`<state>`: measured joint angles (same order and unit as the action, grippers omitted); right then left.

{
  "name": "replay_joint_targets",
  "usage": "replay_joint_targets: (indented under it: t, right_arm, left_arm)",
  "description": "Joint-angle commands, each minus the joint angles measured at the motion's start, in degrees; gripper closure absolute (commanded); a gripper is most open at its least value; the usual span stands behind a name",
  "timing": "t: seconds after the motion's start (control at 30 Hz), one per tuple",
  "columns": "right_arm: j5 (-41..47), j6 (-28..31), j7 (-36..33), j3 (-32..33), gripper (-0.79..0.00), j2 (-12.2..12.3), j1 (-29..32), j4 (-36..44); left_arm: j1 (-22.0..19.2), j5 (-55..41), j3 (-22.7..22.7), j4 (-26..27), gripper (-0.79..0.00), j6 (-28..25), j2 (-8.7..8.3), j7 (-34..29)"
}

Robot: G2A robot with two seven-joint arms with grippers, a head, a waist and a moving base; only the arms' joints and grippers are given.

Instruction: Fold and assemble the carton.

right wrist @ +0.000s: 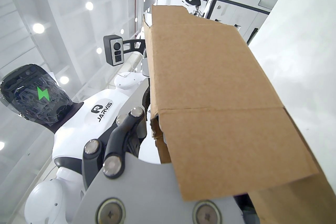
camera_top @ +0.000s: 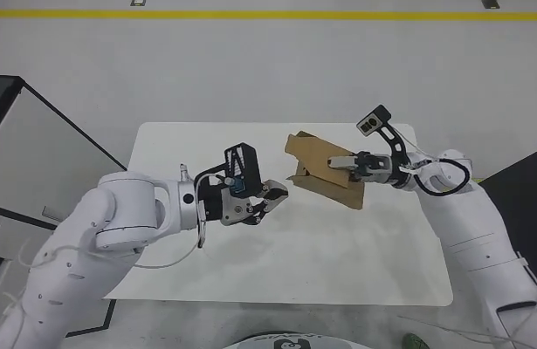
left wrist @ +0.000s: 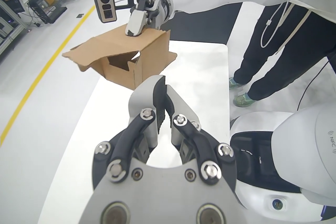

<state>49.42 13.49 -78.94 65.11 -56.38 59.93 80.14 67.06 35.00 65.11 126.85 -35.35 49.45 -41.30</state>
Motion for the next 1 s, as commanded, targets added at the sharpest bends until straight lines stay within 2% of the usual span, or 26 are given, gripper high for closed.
replay_joint_targets:
  t: [0.0, 0.3, 0.97]
  right_arm:
    - [0.63, 0.83, -1.71, -0.31, 0.000, -0.19, -0.14, 0.62]
    - [1.97, 1.94, -5.93, -0.86, 0.000, -0.76, -0.67, 1.55]
    - [3.00, 1.63, -6.51, -2.00, 0.000, -2.01, -0.66, 2.33]
  left_arm:
    - [-0.99, 0.85, -1.21, -0.42, 0.000, 0.54, 0.25, -0.05]
    - [-2.41, 1.03, -2.21, -1.38, 0.000, 1.56, 0.71, 0.80]
    - [-1.73, -0.57, -2.56, -0.86, 0.000, 0.26, 0.88, 0.57]
